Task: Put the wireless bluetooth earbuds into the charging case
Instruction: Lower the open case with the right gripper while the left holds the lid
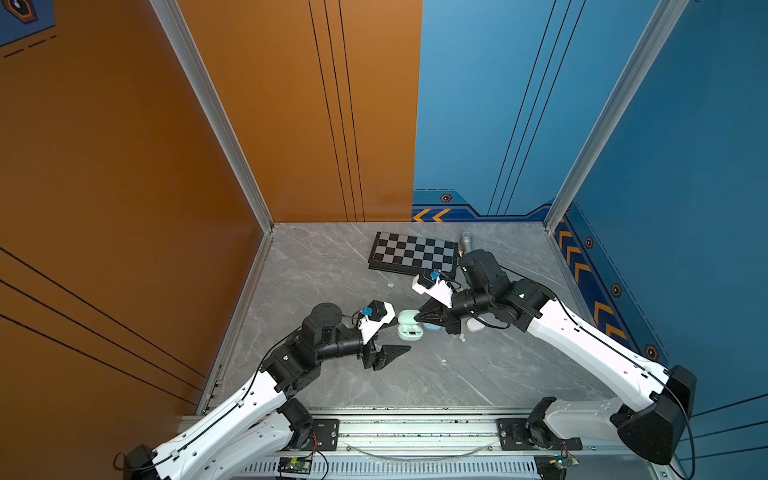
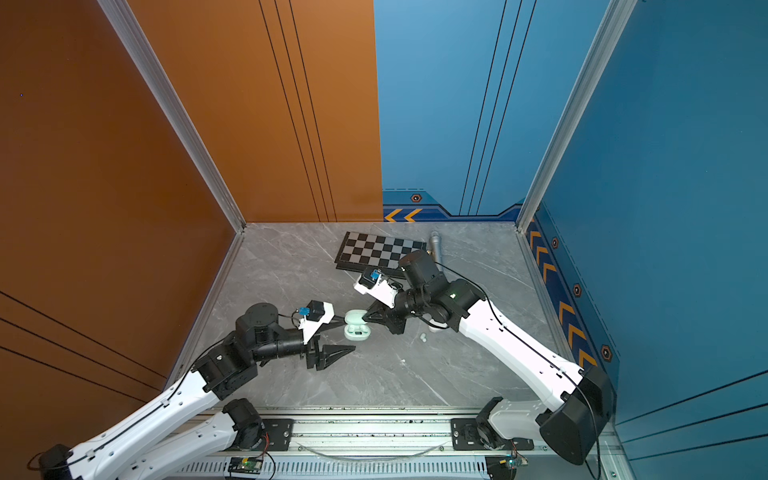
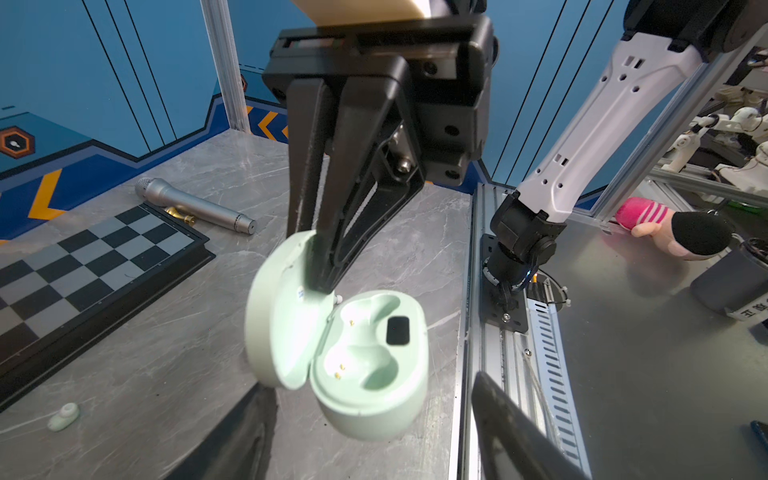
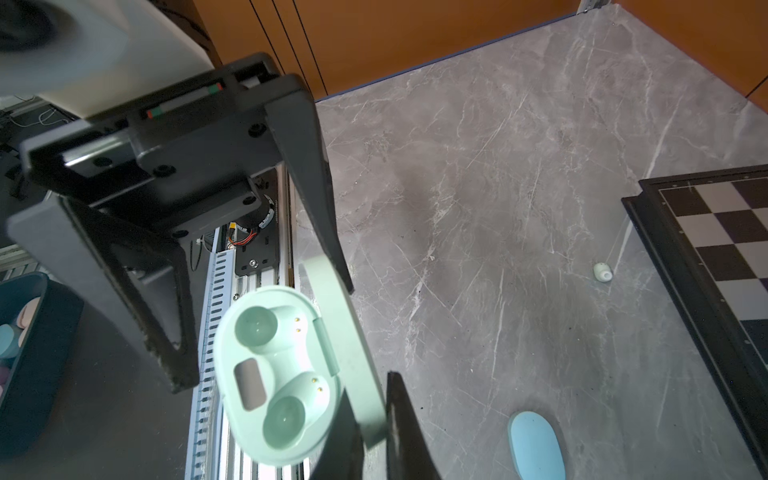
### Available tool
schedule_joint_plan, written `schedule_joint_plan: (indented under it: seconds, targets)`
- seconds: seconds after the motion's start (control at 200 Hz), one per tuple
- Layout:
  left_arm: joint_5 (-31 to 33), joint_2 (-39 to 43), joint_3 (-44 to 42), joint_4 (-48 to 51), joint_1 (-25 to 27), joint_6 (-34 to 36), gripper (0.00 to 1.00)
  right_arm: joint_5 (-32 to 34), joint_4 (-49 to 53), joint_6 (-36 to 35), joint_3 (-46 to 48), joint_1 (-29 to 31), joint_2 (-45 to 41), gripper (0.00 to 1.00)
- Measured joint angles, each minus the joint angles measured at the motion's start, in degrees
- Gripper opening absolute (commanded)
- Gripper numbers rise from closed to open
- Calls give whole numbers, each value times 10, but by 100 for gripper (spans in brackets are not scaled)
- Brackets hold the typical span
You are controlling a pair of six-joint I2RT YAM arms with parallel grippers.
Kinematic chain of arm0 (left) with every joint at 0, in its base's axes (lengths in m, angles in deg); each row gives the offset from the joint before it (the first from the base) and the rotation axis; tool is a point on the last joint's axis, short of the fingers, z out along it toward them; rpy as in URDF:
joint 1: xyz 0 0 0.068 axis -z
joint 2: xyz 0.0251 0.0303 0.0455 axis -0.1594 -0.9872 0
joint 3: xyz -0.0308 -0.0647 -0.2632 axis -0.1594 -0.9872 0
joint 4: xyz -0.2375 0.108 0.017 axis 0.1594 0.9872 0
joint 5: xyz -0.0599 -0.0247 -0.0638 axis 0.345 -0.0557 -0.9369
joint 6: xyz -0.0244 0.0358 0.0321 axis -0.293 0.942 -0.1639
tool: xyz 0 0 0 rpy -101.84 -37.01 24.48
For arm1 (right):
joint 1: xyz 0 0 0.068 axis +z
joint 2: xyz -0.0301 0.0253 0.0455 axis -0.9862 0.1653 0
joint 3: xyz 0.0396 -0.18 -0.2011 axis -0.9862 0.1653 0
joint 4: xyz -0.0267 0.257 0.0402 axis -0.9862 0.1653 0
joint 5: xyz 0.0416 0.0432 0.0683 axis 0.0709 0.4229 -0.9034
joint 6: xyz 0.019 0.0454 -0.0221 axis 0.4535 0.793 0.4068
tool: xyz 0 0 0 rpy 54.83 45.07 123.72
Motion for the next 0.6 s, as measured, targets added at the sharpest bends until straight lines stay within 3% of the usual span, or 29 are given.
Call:
schedule_joint_plan:
  seconds: [0.155, 0.601]
  targets:
    - [17, 24, 15, 22, -12, 0, 74, 15, -10, 0, 6, 0, -12, 0]
    - [67, -49, 90, 39, -14, 26, 43, 36, -35, -2, 11, 23, -17, 0]
